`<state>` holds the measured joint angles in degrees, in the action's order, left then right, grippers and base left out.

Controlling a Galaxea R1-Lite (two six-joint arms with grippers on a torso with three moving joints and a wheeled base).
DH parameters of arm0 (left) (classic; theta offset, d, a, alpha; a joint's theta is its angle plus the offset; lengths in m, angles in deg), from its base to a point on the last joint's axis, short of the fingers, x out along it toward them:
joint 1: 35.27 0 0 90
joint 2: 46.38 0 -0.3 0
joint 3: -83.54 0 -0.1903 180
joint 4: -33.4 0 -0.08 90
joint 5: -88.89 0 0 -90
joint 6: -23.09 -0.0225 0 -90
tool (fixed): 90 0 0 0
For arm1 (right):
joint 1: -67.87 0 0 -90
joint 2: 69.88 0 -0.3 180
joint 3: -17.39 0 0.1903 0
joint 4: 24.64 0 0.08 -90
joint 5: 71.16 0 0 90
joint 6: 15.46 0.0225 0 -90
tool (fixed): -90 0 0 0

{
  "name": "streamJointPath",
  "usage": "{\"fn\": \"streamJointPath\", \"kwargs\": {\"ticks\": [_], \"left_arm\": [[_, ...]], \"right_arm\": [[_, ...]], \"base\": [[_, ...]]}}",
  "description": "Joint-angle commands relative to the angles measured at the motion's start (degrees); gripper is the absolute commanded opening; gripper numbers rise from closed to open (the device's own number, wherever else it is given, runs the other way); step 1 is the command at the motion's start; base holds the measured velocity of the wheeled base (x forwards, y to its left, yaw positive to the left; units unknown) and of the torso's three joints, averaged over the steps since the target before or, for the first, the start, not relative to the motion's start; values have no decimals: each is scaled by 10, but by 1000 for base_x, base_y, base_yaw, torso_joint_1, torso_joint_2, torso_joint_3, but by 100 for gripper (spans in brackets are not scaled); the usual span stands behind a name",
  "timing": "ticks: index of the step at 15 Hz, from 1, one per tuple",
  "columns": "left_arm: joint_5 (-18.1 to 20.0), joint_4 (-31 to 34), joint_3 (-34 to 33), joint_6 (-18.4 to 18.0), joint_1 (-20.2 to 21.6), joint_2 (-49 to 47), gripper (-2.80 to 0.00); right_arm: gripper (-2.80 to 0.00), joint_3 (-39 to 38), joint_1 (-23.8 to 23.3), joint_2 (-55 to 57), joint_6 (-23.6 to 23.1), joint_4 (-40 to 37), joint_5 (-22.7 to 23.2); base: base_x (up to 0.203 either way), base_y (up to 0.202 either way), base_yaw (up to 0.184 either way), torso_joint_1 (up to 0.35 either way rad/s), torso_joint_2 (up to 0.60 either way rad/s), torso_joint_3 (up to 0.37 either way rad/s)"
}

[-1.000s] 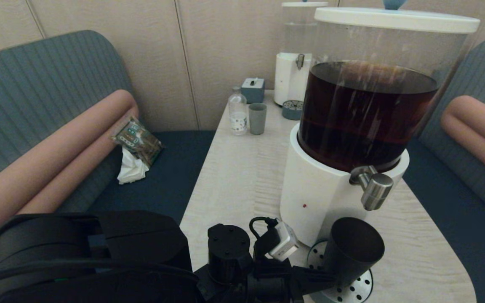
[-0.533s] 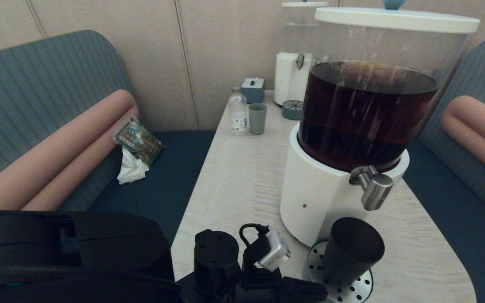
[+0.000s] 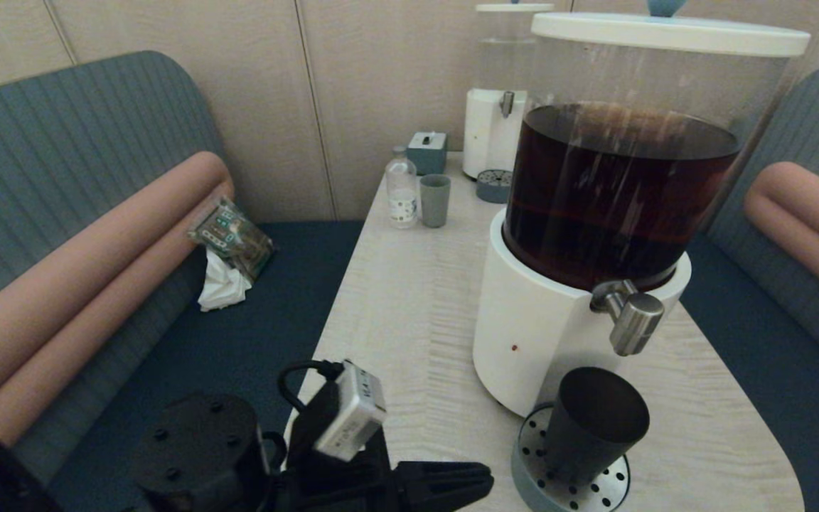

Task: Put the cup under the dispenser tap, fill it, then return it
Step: Turn on the faucet

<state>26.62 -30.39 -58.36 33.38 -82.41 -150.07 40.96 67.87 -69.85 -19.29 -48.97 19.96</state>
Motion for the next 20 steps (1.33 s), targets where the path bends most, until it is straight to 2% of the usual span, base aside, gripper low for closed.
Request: {"fn": "streamJointPath", "kwargs": {"ticks": [1,5,9,14,16,18,20], "left_arm": [[-39,-5,-14,15,7,89,-280],[-130,-5,-25,48,69,168,-280],[-204,-5,-55,83,107,257,-280],[-215,-5,-136,87,233,410,-280],[-215,-5,-143,95,283,493,-280],[-213,10,-145,98,360,576,-280],[-208,36,-142,99,403,651,-280]], "right_arm": [[-280,0,0,-1,0,0,0],[-280,0,0,-1,0,0,0],[-280,0,0,-1,0,0,0],[-280,0,0,-1,0,0,0],[-280,0,0,-1,0,0,0],[-280,0,0,-1,0,0,0],[-280,0,0,-1,0,1,0]], "base": [[0,0,0,0,0,0],[0,0,0,0,0,0],[0,0,0,0,0,0],[0,0,0,0,0,0],[0,0,0,0,0,0],[0,0,0,0,0,0],[0,0,0,0,0,0]]}}
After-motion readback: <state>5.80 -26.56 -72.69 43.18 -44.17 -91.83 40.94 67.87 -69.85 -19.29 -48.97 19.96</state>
